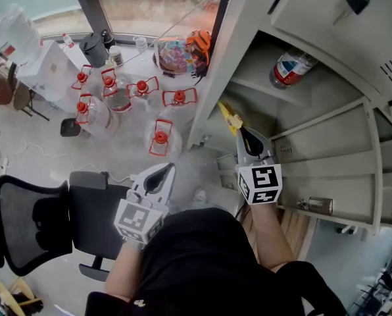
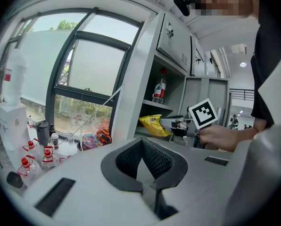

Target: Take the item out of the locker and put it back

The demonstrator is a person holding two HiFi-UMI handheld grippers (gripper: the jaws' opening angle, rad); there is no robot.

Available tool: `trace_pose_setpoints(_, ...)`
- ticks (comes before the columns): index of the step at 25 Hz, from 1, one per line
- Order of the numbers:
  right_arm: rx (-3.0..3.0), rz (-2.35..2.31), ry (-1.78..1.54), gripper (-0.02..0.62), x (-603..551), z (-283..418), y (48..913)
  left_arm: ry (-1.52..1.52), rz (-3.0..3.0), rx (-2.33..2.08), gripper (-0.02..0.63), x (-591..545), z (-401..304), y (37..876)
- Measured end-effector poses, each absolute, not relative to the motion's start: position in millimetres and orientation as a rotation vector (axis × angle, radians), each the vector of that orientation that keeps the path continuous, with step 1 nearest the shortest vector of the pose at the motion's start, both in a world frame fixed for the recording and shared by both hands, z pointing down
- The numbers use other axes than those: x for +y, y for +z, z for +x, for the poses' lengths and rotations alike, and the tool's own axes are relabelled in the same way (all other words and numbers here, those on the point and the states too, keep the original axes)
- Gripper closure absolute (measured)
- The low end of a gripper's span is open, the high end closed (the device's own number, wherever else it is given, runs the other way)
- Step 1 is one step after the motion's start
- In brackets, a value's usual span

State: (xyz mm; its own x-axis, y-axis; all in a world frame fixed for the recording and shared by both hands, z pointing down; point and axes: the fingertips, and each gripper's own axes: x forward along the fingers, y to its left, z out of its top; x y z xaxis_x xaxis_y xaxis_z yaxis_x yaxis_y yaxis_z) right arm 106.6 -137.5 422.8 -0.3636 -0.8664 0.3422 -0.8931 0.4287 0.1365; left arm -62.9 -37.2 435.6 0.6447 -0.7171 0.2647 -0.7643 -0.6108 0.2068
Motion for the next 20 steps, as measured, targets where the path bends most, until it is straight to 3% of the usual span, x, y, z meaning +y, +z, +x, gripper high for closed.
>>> trace_pose_setpoints(20,-2.456,1.439,0.109,0.598,-60.3,83.7,393.7,0.230,2.672,-0.990,0.595,-44.6,-33.9,431.9)
